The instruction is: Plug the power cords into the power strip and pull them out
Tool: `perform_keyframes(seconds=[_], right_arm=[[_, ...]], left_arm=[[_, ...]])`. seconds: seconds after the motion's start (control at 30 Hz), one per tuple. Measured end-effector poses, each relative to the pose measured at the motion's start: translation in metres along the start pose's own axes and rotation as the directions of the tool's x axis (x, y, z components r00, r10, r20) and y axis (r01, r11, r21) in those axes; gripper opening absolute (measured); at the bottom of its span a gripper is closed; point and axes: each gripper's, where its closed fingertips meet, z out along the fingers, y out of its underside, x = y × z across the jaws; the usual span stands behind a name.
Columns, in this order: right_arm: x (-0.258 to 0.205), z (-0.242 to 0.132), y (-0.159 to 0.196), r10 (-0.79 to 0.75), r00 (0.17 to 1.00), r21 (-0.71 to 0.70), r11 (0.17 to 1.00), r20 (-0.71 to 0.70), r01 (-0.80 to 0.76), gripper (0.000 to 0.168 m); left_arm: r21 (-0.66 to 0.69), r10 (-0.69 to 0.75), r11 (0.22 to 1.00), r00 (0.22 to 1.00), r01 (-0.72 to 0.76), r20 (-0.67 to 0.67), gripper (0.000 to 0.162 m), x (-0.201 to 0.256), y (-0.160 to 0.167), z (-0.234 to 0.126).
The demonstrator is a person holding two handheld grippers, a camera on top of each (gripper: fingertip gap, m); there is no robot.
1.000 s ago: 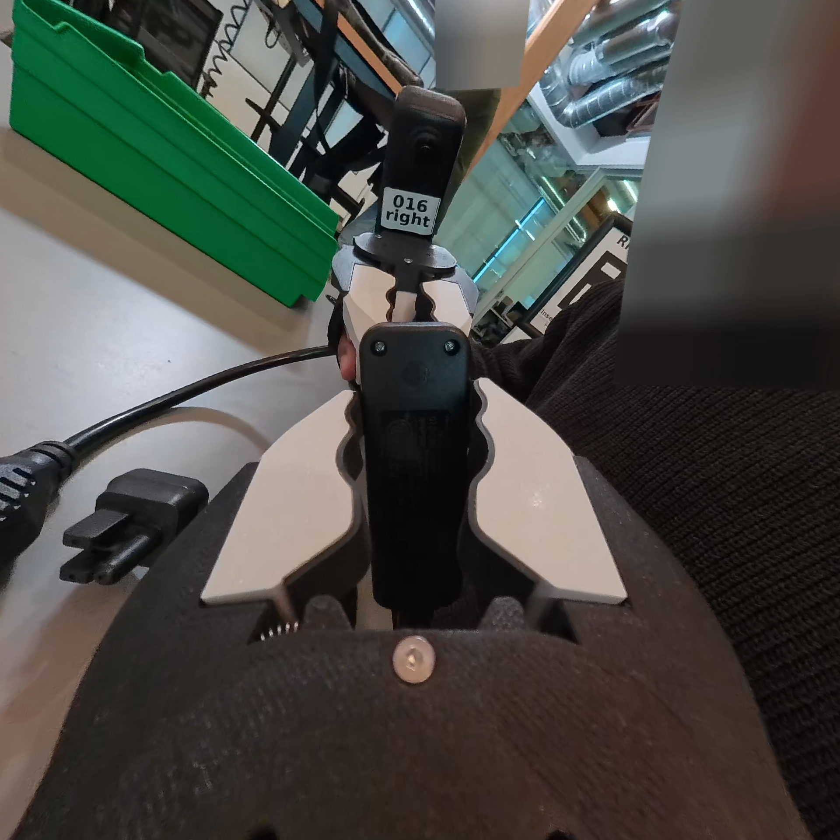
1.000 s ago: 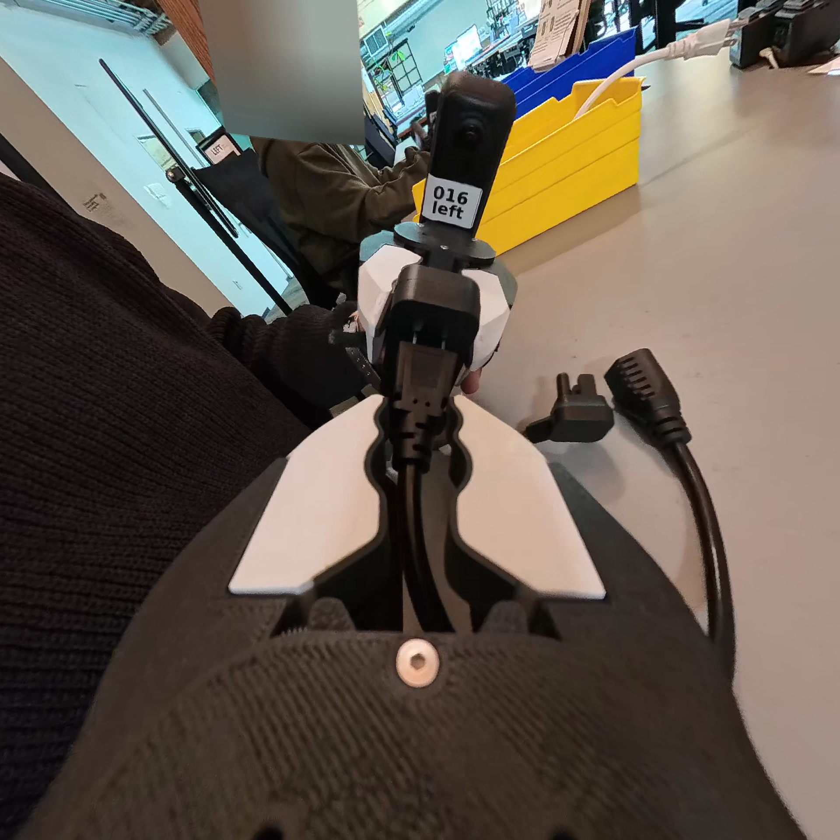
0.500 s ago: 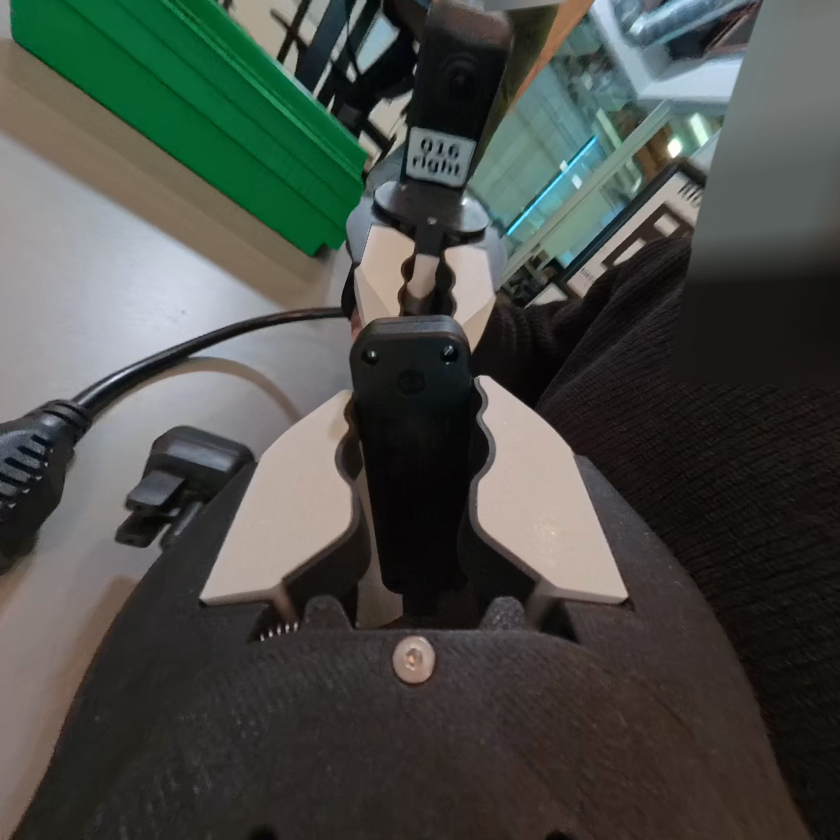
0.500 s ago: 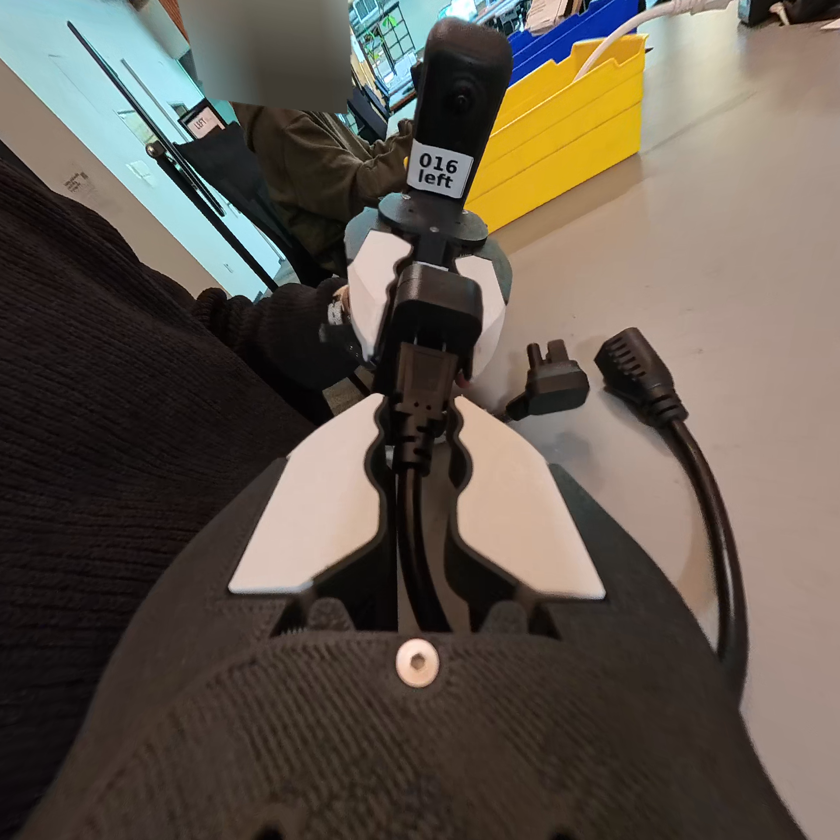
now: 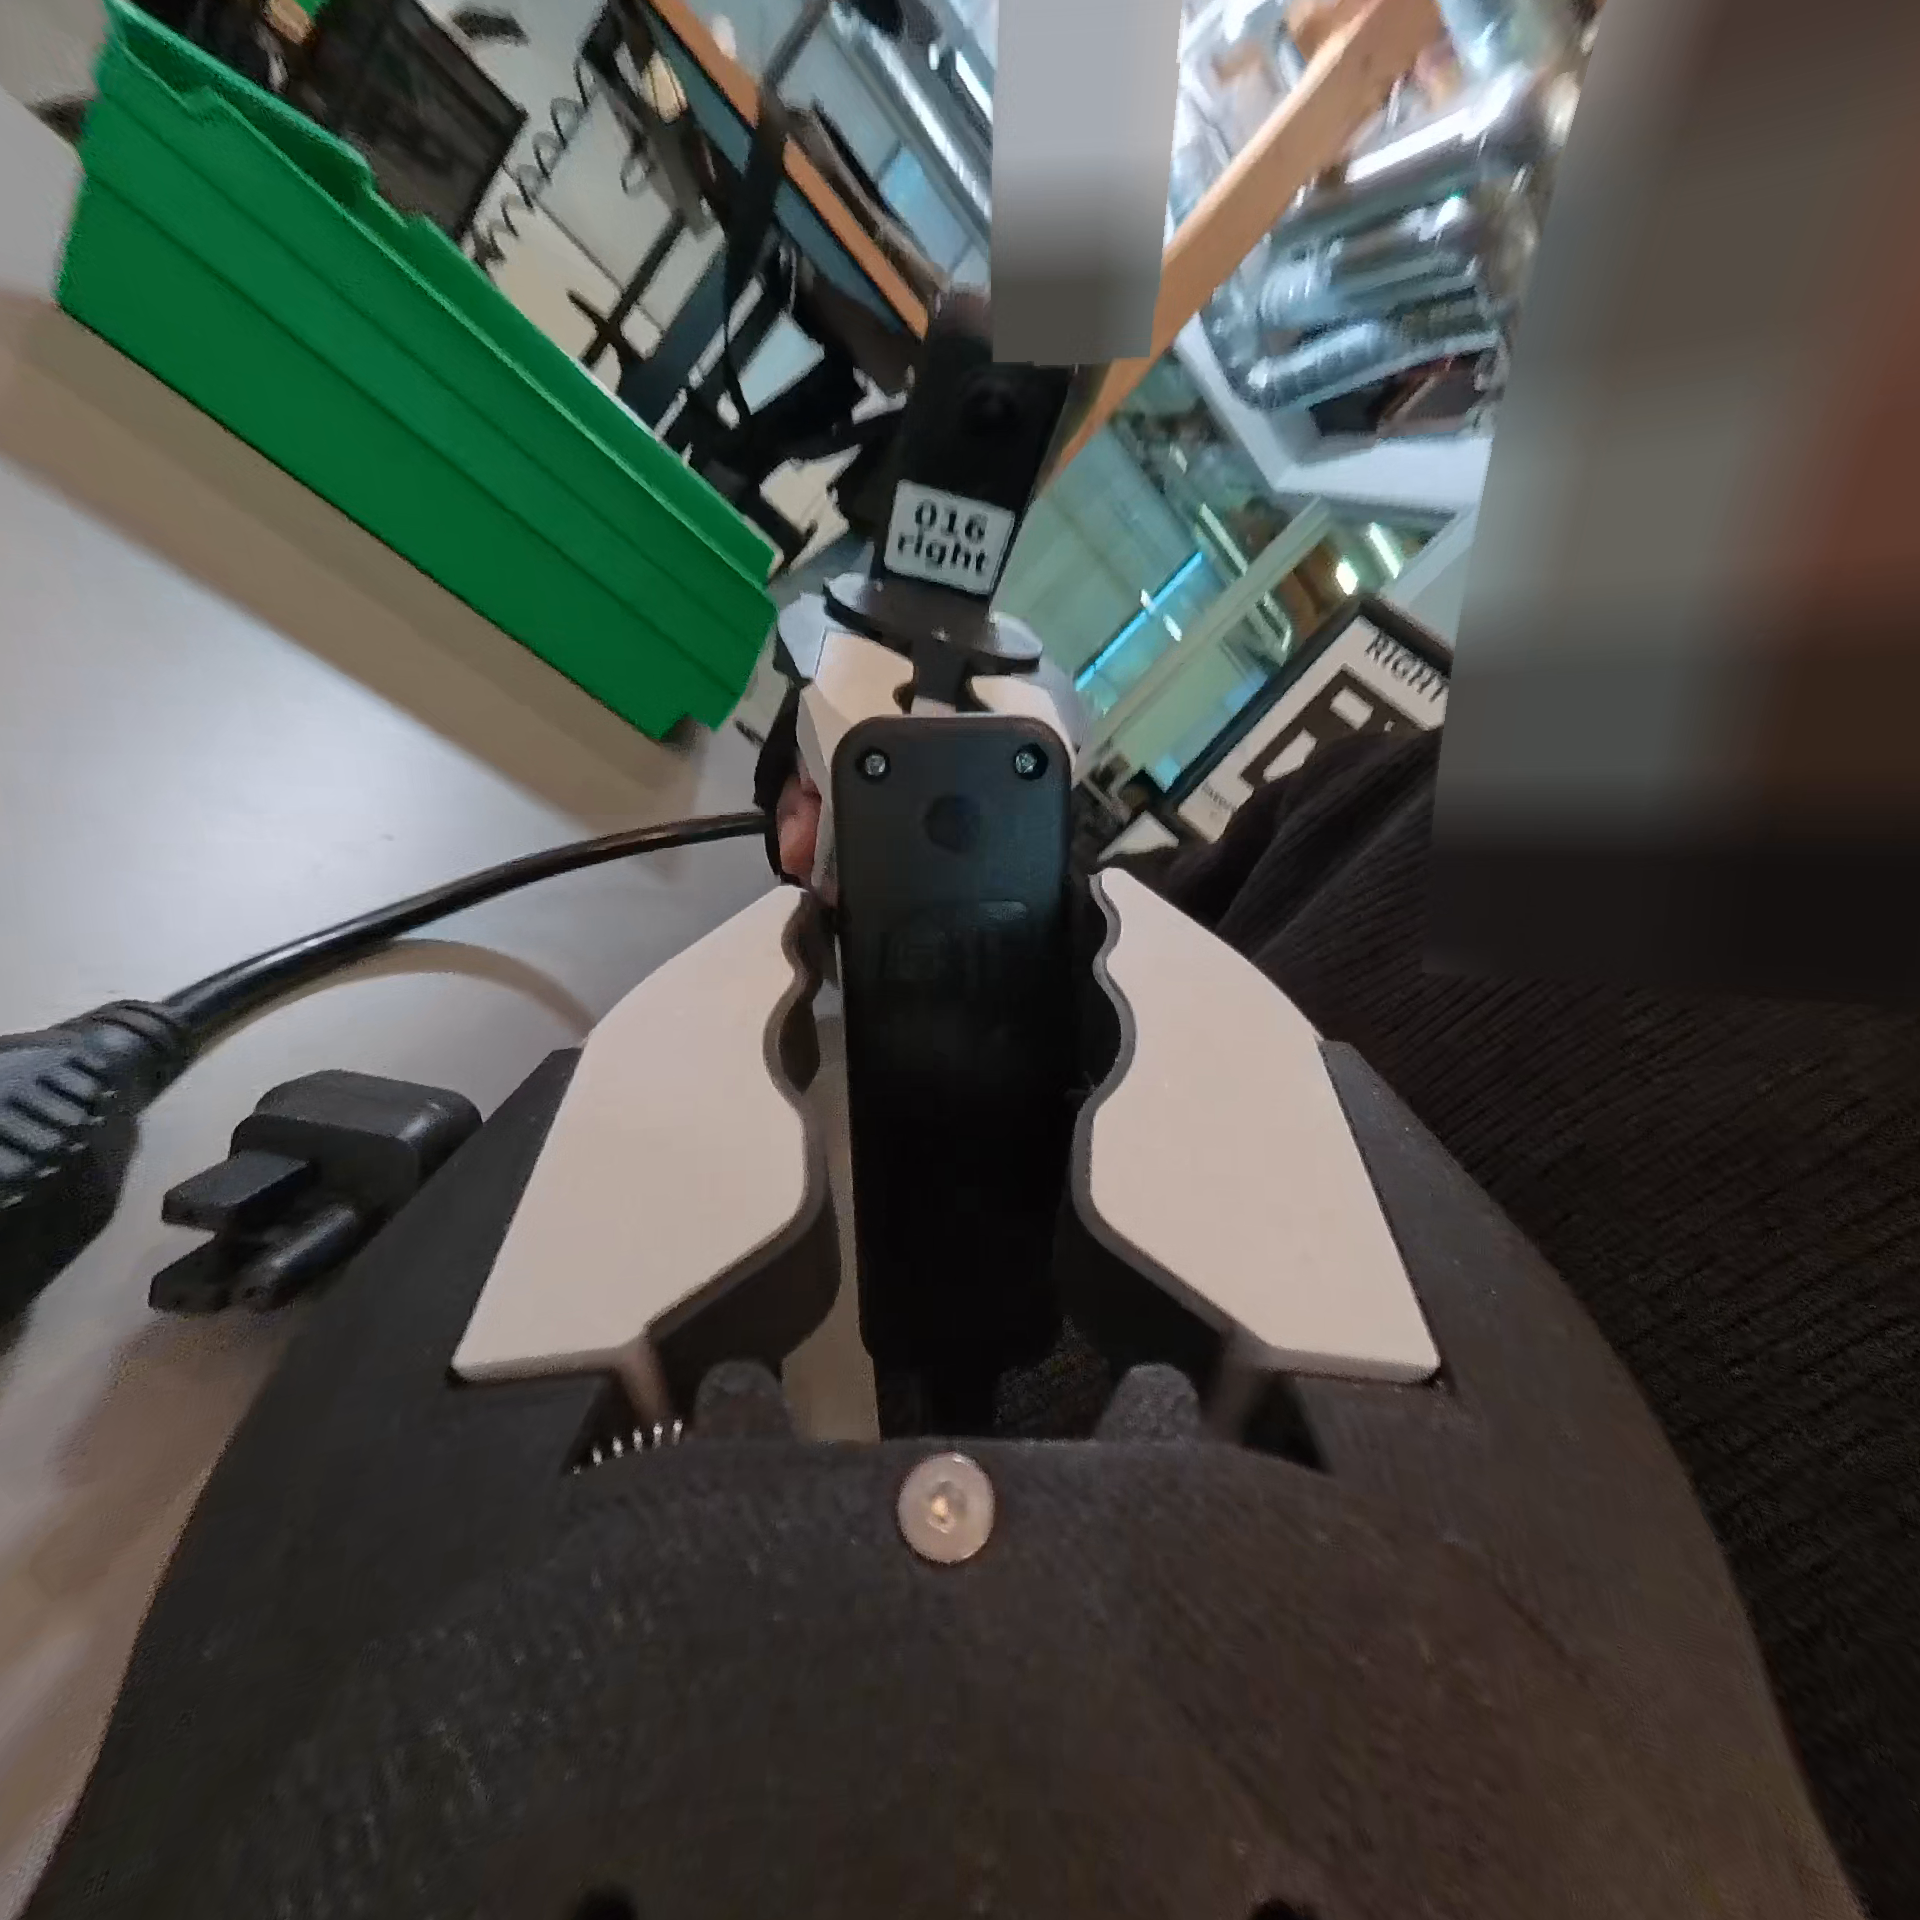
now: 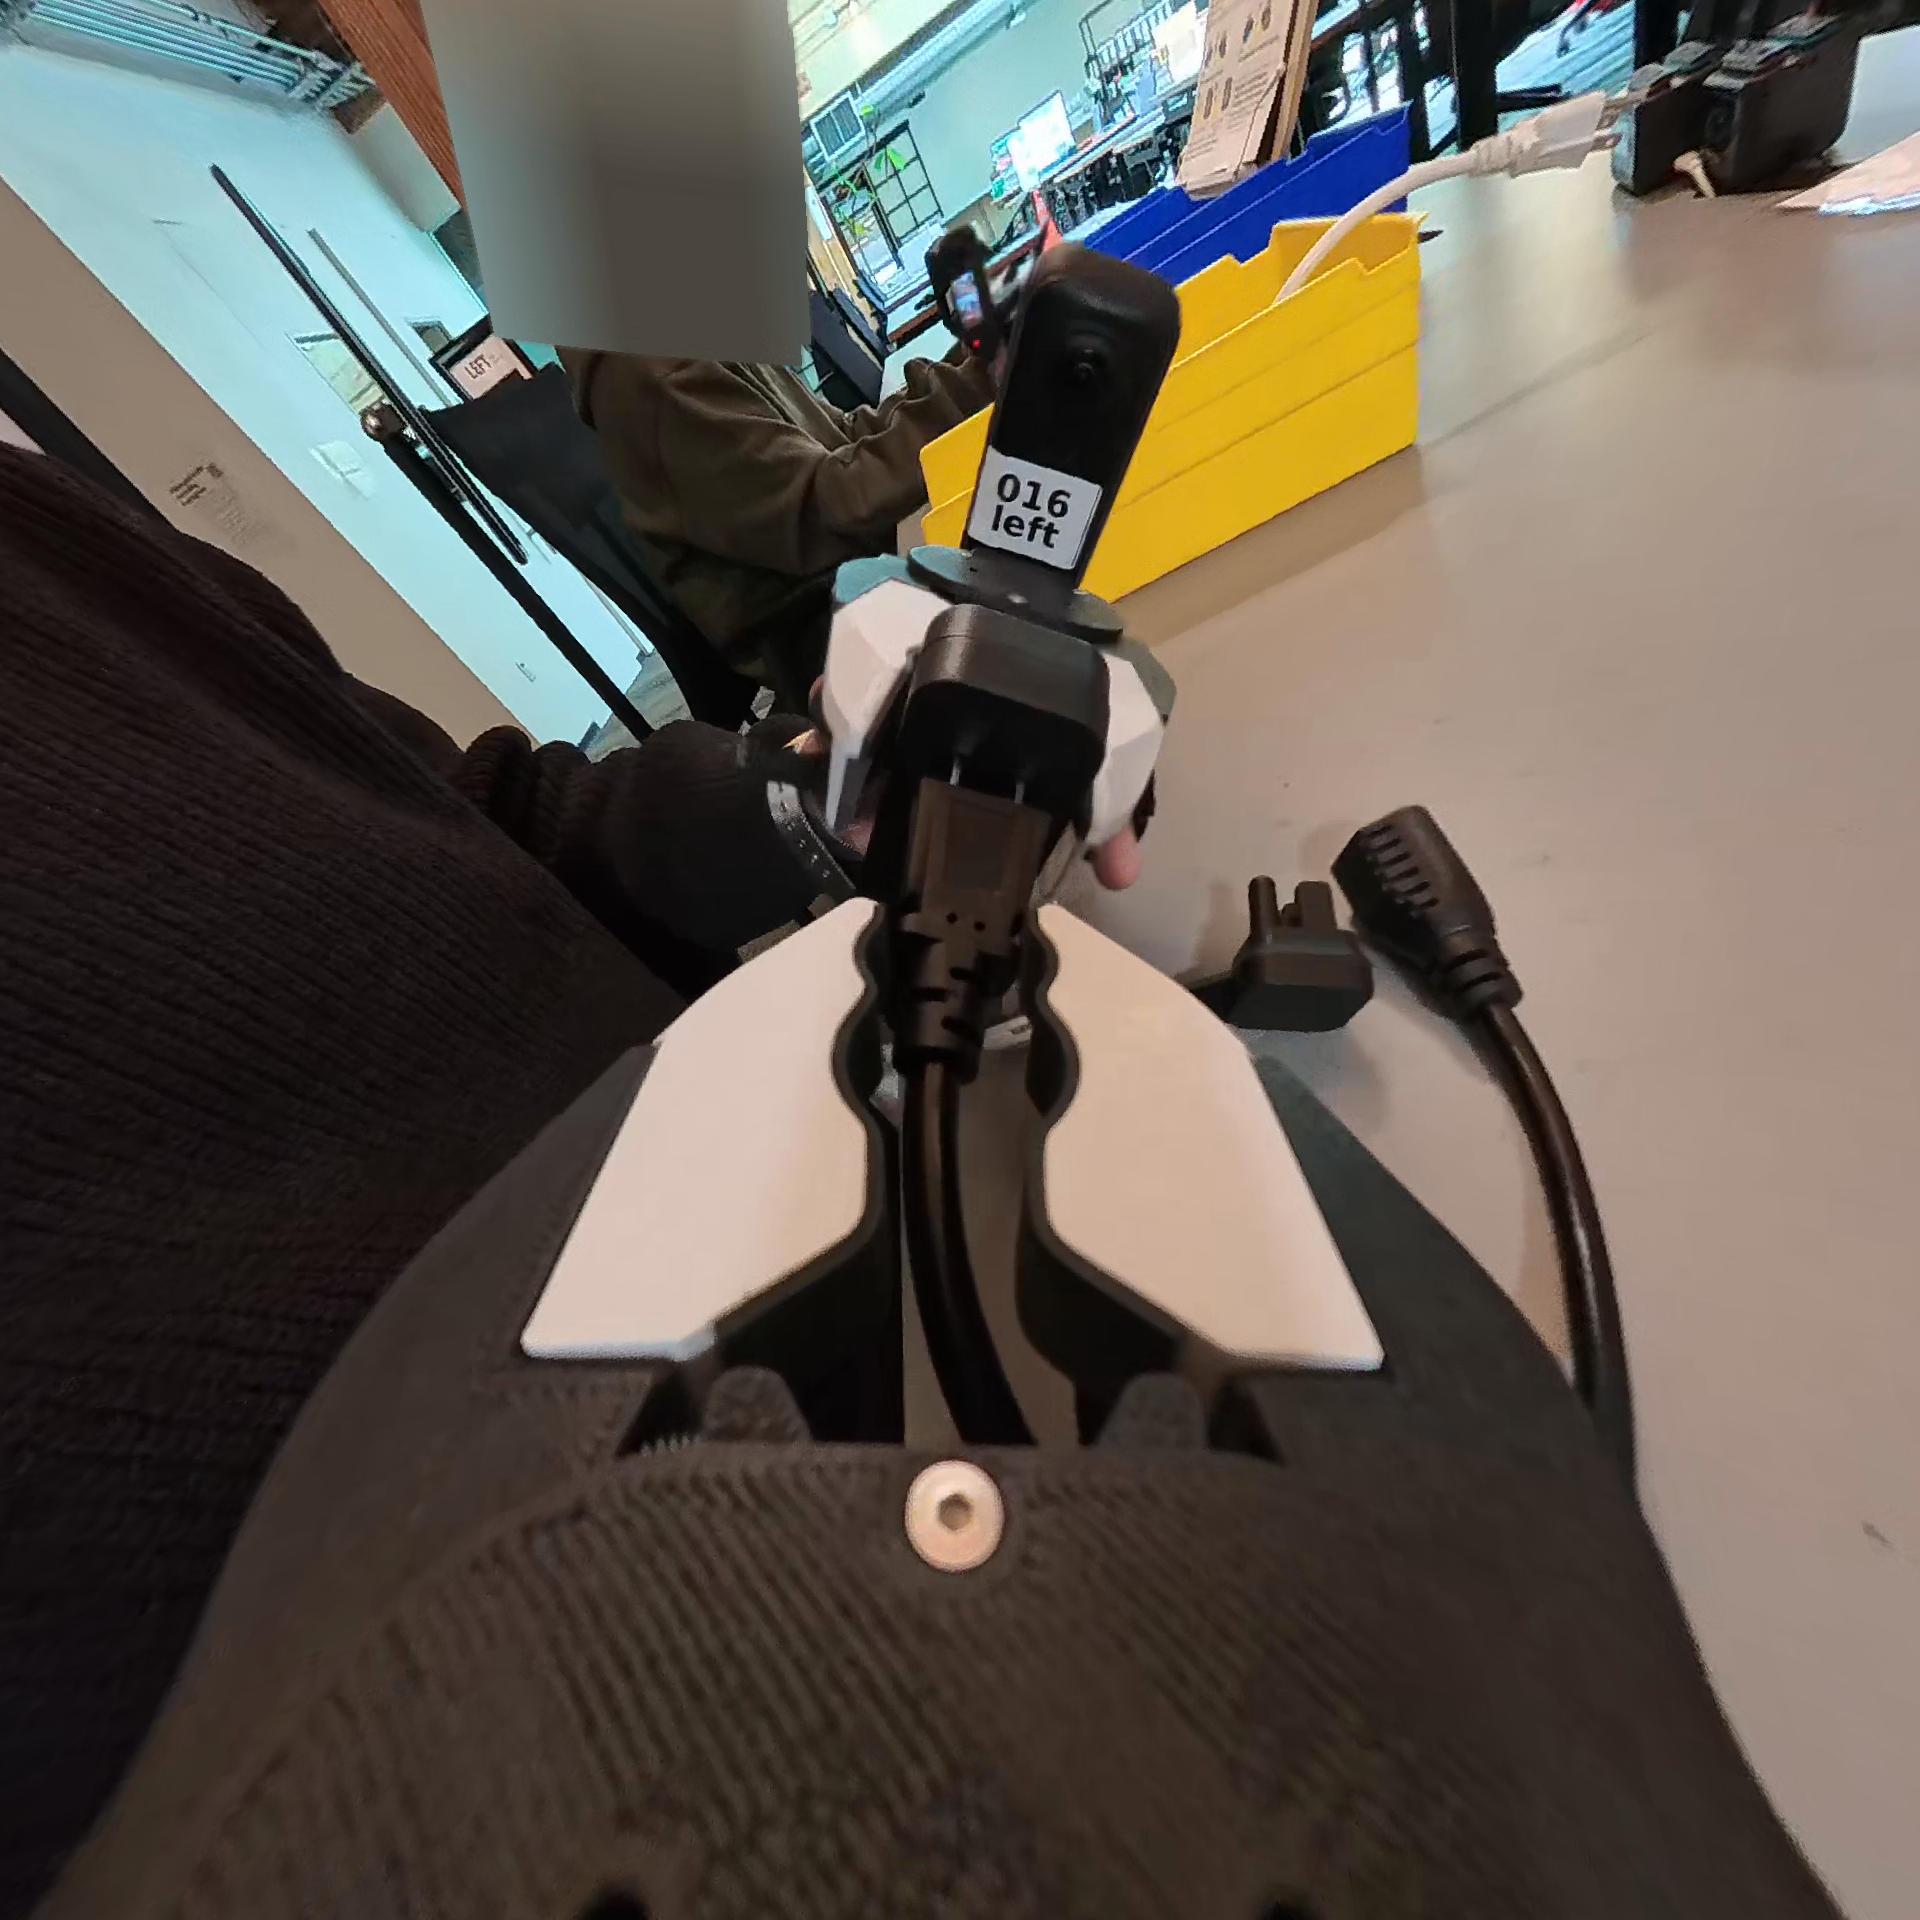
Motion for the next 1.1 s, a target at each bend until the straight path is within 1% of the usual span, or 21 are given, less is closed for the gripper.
perform_keyframes(seconds=[0.07,0.1,0.13,0.23,0.33,0.37,0.4,0.47,0.57,0.7,0.8,0.87,1.0,1.1], right_arm=[[0.001,-0.001,-0.001,-0.002,1.0,0.004,1.0,-0.003,0.002,0.024],[0.001,-0.001,-0.001,0.001,1.0,0.003,1.0,0.0,-0.001,0.024],[0.001,-0.001,-0.001,0.004,1.0,0.004,1.0,0.001,-0.004,0.024],[0.0,-0.001,0.0,0.005,1.0,0.004,1.0,0.005,-0.005,0.024],[0.0,0.0,0.0,0.007,1.0,0.001,1.0,0.008,-0.007,0.025],[0.0,0.0,0.0,0.007,1.0,0.001,1.0,0.009,-0.007,0.025],[0.0,0.0,0.001,0.008,1.0,0.0,1.0,0.011,-0.008,0.024],[0.0,0.0,0.0,0.011,1.0,0.002,1.0,0.012,-0.011,0.025],[0.0,0.001,0.001,0.007,1.0,-0.004,1.0,0.013,-0.007,0.024],[-0.004,0.004,0.003,-0.014,1.0,-0.022,1.0,0.01,0.014,0.024],[-0.004,0.005,0.003,-0.014,1.0,-0.026,1.0,0.007,0.014,0.025],[-0.005,0.005,0.004,-0.01,1.0,-0.029,1.0,0.01,0.01,0.024],[-0.006,0.006,0.004,-0.015,1.0,-0.036,0.999,0.009,0.015,0.024],[-0.006,0.006,0.004,-0.017,1.0,-0.039,0.999,0.005,0.017,0.024]], left_arm=[[0.058,-0.013,0.998,1.0,0.013,-0.002,0.047,0.0,-0.01,-0.011],[0.062,-0.007,0.998,1.0,0.007,0.001,0.041,0.0,-0.012,-0.014],[0.053,-0.002,0.999,1.0,0.002,0.001,0.039,0.0,-0.011,-0.015],[0.02,-0.006,1.0,1.0,0.006,-0.008,0.044,0.001,-0.005,-0.01],[-0.058,-0.023,0.998,1.0,0.022,-0.018,0.051,0.001,0.01,0.001],[-0.075,-0.021,0.997,1.0,0.02,-0.014,0.053,0.001,0.013,0.004],[-0.082,-0.015,0.997,1.0,0.014,-0.01,0.05,0.001,0.015,0.006],[-0.077,0.002,0.997,1.0,-0.002,0.001,0.048,0.0,0.013,0.006],[-0.072,-0.016,0.997,1.0,0.015,-0.014,0.048,0.001,0.013,0.005],[-0.054,-0.019,0.998,1.0,0.018,-0.02,0.055,0.001,0.01,0.006],[-0.068,-0.001,0.998,1.0,0.0,-0.025,0.049,0.005,0.012,0.007],[-0.071,0.008,0.997,1.0,-0.009,-0.018,0.05,0.004,0.012,0.007],[0.001,-0.004,1.0,1.0,0.004,-0.023,0.057,0.005,0.0,0.002],[-0.001,0.022,1.0,1.0,-0.022,-0.007,0.051,0.004,-0.002,-0.001]])
